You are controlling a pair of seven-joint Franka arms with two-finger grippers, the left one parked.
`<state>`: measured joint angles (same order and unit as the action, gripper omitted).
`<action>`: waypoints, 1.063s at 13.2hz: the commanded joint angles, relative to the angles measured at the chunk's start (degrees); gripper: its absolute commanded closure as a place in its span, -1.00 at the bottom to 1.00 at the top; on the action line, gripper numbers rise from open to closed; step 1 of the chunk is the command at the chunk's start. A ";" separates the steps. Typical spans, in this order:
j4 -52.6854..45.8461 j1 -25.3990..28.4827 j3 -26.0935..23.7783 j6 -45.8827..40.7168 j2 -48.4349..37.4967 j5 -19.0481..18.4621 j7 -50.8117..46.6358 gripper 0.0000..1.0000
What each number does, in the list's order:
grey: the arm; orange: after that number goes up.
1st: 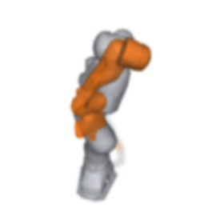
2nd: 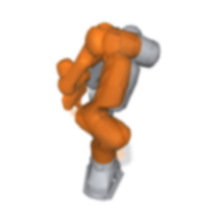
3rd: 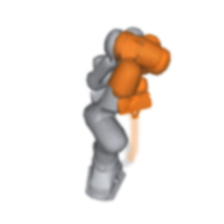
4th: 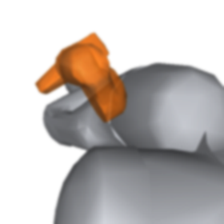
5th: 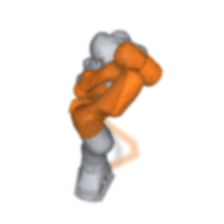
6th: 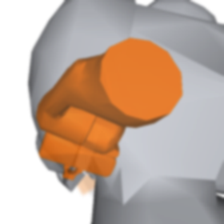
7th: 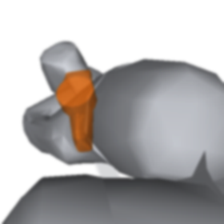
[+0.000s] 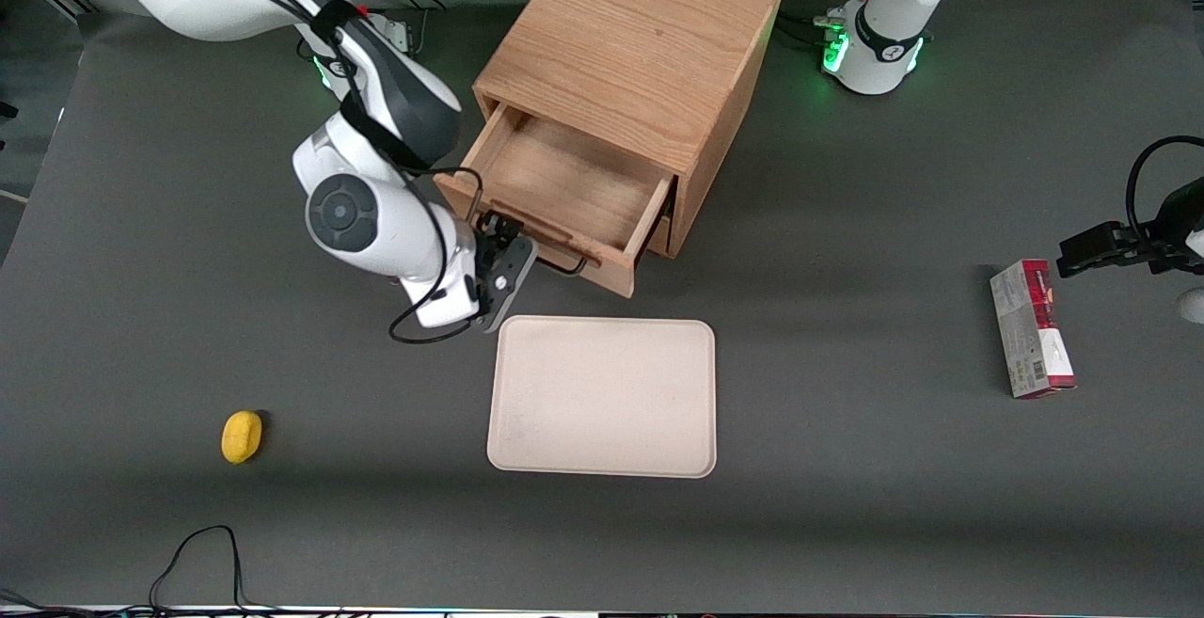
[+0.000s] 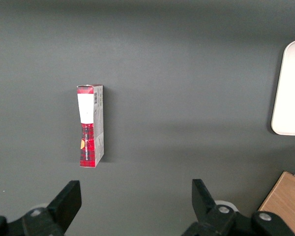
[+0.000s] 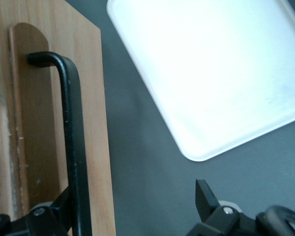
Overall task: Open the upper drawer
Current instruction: 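Pull the handle outward with the right gripper, sliding the drawer open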
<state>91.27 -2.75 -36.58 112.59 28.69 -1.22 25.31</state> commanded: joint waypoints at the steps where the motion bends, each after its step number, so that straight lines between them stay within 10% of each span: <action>1: -6.18 0.38 2.47 0.00 4.08 -0.98 3.77 -1.00; 14: -18.93 0.46 4.06 -8.87 4.01 -5.45 4.05 -1.00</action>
<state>75.72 -2.70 -32.51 106.43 33.55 -4.92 29.71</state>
